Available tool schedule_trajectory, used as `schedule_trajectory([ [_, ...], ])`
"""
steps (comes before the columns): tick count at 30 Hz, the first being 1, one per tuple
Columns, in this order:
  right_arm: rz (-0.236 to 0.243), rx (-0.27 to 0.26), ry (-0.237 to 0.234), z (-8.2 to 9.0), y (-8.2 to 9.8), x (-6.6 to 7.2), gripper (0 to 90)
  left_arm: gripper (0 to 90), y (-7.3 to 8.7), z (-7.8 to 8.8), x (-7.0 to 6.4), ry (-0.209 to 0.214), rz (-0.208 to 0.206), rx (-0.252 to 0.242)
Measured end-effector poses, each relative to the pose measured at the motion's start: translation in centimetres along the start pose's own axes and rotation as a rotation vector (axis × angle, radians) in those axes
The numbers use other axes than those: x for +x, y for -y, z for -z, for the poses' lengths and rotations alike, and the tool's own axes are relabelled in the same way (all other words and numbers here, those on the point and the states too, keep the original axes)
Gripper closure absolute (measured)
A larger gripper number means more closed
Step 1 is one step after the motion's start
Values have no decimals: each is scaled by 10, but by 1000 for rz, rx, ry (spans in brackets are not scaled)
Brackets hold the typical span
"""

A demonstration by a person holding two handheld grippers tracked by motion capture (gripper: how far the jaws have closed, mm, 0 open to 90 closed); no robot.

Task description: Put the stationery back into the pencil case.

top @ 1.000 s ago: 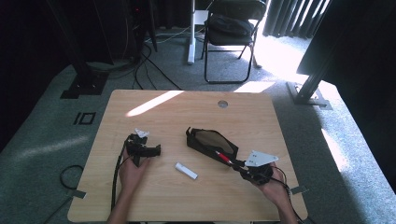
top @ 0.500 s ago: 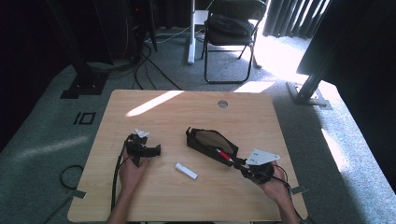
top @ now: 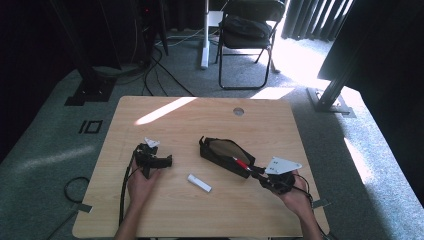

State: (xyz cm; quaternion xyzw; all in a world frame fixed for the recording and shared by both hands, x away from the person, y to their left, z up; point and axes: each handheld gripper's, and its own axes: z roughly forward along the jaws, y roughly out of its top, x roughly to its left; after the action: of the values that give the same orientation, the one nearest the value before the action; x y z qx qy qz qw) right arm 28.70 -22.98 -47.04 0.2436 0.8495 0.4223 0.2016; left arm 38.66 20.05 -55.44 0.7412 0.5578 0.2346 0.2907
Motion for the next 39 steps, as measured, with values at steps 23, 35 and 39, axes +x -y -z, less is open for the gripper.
schedule_trajectory([
  [23,-4,-14,22,0,-5,-8,797,20,0,0,0,0,0,0],
  [35,-12,-17,30,-2,-6,-12,797,20,0,0,0,0,0,0],
  [39,-12,-18,30,-3,-7,-13,797,20,0,0,0,0,0,0],
])
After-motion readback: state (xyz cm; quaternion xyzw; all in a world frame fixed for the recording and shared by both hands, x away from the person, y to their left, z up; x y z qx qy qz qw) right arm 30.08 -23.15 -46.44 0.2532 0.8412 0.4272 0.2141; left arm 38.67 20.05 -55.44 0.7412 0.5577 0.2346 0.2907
